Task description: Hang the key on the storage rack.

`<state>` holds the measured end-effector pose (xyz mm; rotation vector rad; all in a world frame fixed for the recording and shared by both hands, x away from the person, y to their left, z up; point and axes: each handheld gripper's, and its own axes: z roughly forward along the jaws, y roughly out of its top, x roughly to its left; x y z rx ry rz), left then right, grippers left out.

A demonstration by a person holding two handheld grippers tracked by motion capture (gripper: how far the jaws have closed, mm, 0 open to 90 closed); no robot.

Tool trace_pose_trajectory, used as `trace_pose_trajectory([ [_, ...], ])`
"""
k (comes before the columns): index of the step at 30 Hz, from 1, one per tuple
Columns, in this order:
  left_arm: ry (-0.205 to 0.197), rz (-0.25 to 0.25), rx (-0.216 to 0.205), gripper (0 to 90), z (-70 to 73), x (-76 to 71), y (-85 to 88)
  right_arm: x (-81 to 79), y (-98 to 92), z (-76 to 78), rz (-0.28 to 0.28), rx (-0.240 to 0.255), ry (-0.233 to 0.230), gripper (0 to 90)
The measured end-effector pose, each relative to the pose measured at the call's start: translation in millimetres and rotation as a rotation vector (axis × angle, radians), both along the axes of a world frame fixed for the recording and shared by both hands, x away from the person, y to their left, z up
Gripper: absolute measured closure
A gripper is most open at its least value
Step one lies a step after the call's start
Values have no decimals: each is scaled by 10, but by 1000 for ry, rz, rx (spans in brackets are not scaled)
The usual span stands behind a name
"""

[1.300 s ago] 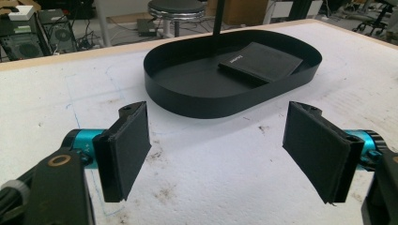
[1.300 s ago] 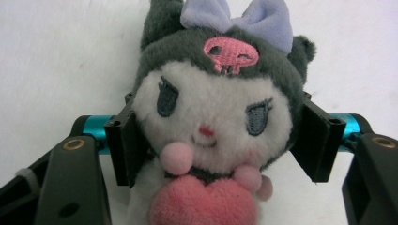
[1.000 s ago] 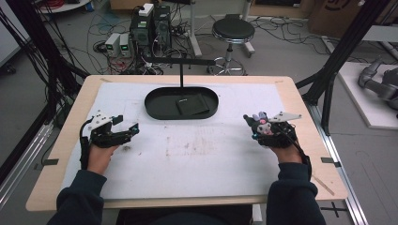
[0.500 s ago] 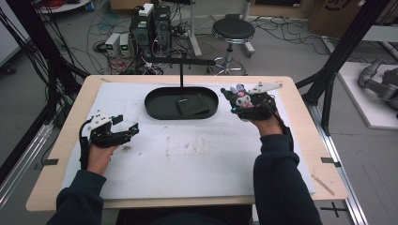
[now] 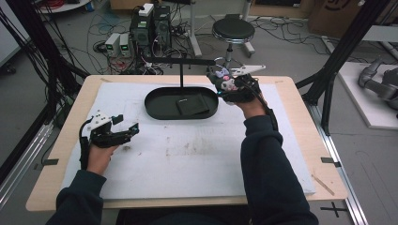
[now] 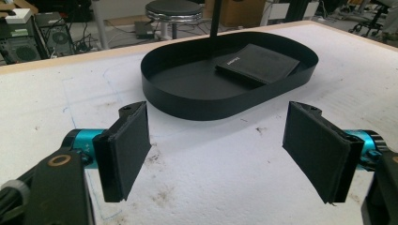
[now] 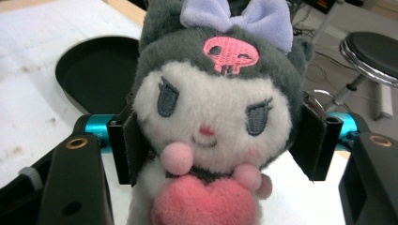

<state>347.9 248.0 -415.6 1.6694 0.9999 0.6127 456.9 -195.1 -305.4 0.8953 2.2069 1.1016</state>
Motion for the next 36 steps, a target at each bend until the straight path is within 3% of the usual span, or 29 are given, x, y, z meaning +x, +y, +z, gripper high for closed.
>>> trace_pose_trajectory([
  [10, -1, 1, -7, 231, -3, 3, 7, 286, 297, 140, 14, -21, -19, 311],
  [14, 0, 1, -7, 231, -3, 3, 9, 379, 384, 195, 0, -21, -30, 311],
  [20, 0, 3, -12, 231, -2, 2, 29, 490, 422, 229, -68, -37, -54, 311],
  [28, 3, 7, -10, 231, -1, 2, 49, 517, 273, 159, -120, -66, -3, 311],
  [32, 4, 5, -8, 231, -2, 0, 36, 543, 198, 27, -145, -110, 57, 311],
  [36, 6, 6, -8, 231, -3, 0, 38, 559, 181, -73, -162, -130, 87, 312],
])
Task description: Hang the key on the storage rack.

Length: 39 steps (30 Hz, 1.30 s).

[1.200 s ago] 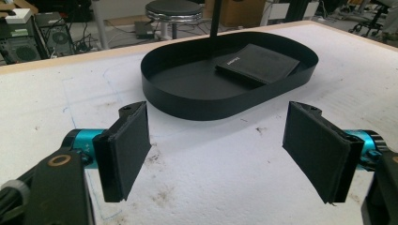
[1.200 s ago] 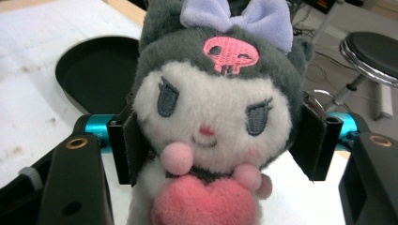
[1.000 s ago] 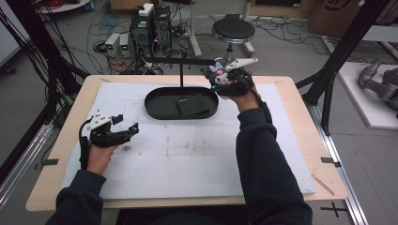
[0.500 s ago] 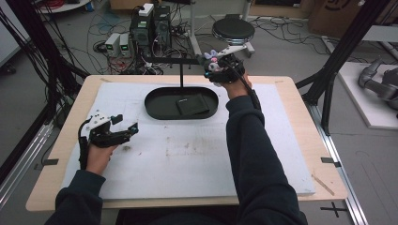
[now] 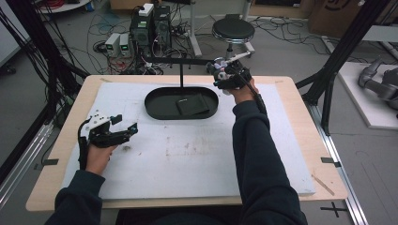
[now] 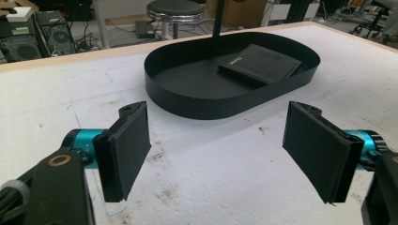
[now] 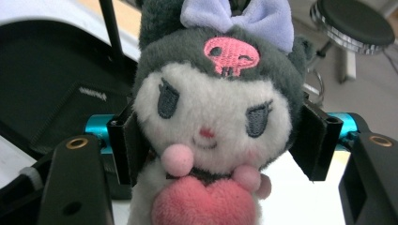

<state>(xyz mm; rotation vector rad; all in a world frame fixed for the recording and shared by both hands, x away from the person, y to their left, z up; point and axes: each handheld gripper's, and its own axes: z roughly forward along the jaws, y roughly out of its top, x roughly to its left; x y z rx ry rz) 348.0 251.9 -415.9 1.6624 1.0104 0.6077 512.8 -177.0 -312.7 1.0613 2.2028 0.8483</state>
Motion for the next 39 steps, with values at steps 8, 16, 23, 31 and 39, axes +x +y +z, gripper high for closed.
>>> trace_pose_trajectory([
  [8, 0, 0, -1, 231, -1, 2, 2, 66, 170, -224, 6, -57, 60, 313],
  [16, -3, -3, -5, 231, 4, -3, 4, 109, 367, -373, 0, -56, 68, 312],
  [23, -2, -3, -4, 231, 3, -2, 3, 113, 376, -433, -20, -3, 73, 262],
  [31, -1, -3, -4, 231, 2, -2, 3, 13, 293, -342, -2, 27, 50, 210],
  [39, -8, -10, -14, 231, 6, -3, 4, -259, 79, -101, 62, 56, 22, 211],
])
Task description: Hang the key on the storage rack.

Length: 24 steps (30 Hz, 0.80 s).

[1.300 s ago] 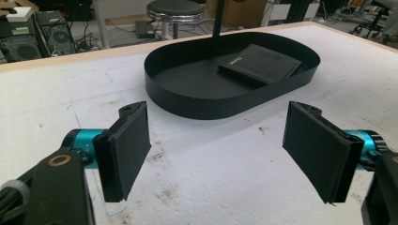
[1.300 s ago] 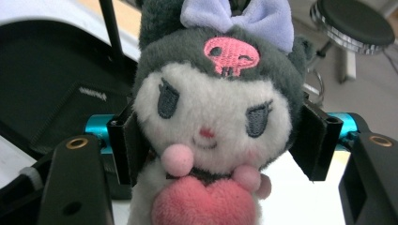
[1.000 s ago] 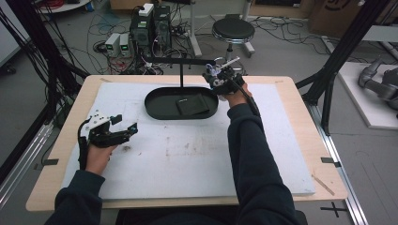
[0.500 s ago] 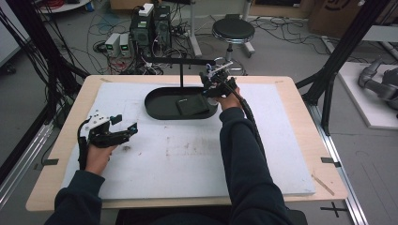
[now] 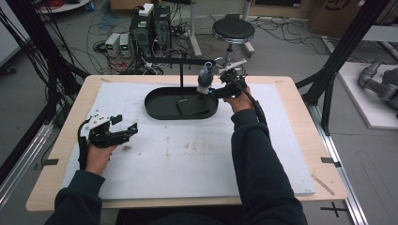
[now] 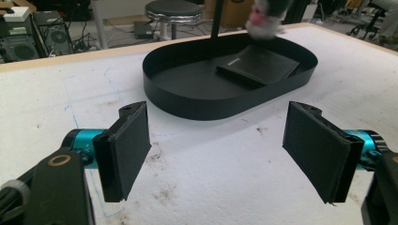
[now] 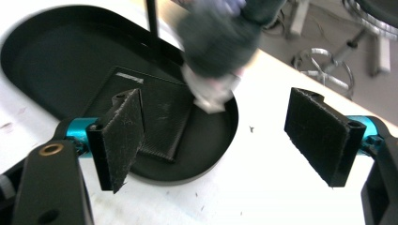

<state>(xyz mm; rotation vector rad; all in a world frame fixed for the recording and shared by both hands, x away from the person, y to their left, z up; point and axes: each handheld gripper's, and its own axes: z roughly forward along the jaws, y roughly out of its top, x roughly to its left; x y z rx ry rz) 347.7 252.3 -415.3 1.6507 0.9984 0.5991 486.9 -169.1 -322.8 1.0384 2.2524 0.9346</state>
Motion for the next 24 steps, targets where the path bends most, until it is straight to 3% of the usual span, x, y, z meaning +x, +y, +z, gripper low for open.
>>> trace_pose_trajectory([
  [1, -1, -1, -4, 231, 1, 0, 0, -68, -50, 16, 8, 11, -25, 211],
  [5, -6, -5, -15, 231, -2, 5, -2, -296, -316, 37, 24, 77, -39, 211],
  [7, -7, -5, -15, 231, 1, 2, -1, -415, -450, 11, 13, 77, -33, 211],
  [16, -9, 3, -29, 231, -4, 18, 15, -967, -909, -359, 30, 66, -69, 211],
  [24, -19, 4, -25, 231, 4, 7, 2, -1261, -1178, -581, -29, 102, -89, 211],
])
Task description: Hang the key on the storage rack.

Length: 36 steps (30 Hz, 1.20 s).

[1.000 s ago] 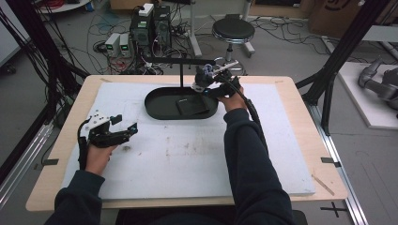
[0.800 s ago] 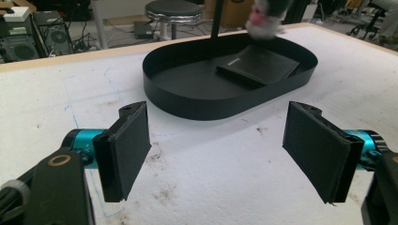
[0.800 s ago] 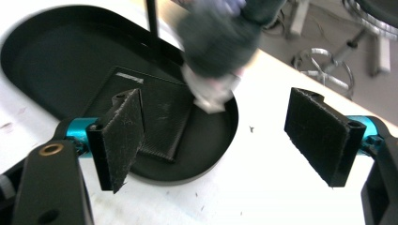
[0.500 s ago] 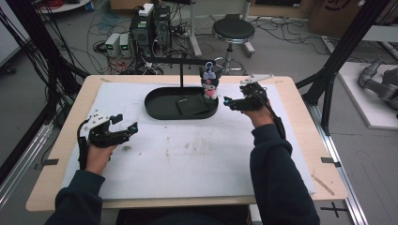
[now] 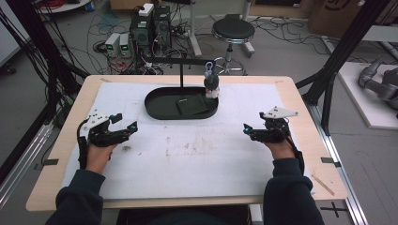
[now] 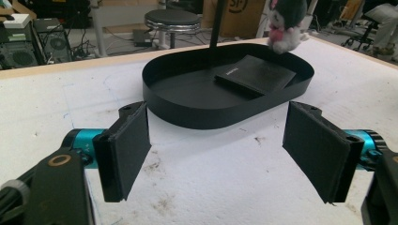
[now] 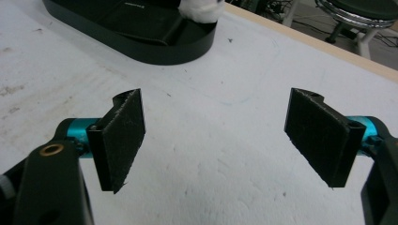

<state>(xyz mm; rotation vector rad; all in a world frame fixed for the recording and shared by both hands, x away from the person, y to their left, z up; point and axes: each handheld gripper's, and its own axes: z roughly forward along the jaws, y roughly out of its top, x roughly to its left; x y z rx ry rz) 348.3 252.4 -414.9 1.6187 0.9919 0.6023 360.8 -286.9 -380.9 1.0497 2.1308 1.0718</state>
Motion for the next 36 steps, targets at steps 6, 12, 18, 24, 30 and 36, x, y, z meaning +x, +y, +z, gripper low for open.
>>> trace_pose_trajectory([
  [6, 1, -3, 7, 231, 0, -1, -10, -64, -104, -79, -35, 8, 5, 211],
  [12, 0, -3, 14, 231, 2, -5, -12, -91, -150, -64, -50, 11, -11, 211],
  [18, -1, -11, 17, 231, 9, -15, -25, -112, -167, -71, -65, 6, -10, 211],
  [24, 0, -12, 20, 231, 8, -15, -26, -108, -187, -97, -74, -7, -6, 212],
  [30, 3, -11, 22, 231, 3, -11, -28, -103, -214, -127, -74, -12, -4, 212],
  [36, 5, -11, 24, 231, -2, -6, -32, -110, -222, -133, -72, -19, -6, 212],
])
